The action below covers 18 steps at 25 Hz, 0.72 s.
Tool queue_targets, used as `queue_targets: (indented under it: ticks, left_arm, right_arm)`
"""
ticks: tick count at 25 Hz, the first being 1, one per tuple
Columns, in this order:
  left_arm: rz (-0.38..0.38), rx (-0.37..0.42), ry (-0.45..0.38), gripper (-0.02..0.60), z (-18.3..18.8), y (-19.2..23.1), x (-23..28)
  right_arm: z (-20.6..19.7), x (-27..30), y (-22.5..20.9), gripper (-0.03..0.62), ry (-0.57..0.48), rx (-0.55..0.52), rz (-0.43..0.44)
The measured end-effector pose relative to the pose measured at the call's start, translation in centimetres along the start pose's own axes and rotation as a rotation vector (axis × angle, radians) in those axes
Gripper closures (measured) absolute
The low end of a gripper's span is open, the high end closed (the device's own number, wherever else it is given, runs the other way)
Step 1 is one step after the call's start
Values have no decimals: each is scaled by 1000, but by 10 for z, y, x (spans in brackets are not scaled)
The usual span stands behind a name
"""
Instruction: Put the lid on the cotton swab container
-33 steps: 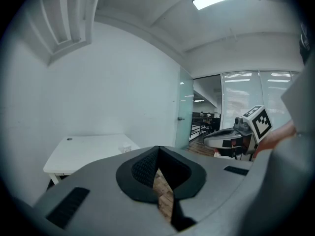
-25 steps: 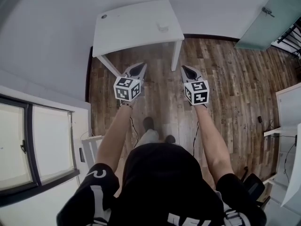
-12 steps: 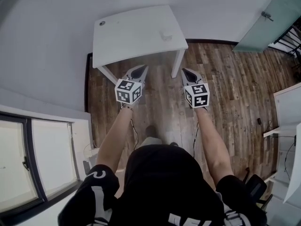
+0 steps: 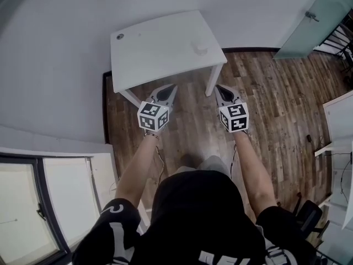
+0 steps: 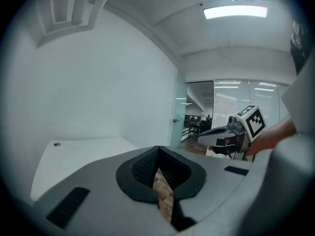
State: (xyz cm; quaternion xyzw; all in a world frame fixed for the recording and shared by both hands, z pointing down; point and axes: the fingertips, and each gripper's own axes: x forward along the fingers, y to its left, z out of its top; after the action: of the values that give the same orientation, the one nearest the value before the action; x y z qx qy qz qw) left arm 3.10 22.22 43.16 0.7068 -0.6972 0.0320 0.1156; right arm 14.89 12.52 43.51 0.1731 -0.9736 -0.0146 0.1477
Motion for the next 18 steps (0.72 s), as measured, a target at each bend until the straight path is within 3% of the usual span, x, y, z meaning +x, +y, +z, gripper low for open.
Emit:
queue_targets:
  ticks: [9, 18]
  left_arm:
    - [-30, -11, 17, 556, -2, 27, 26]
    - [-47, -2, 42, 557, 1, 61, 77]
  right_arm:
    - [-6, 24, -15, 580, 16, 25, -37]
    - [-5, 73, -57, 580, 11, 53, -50]
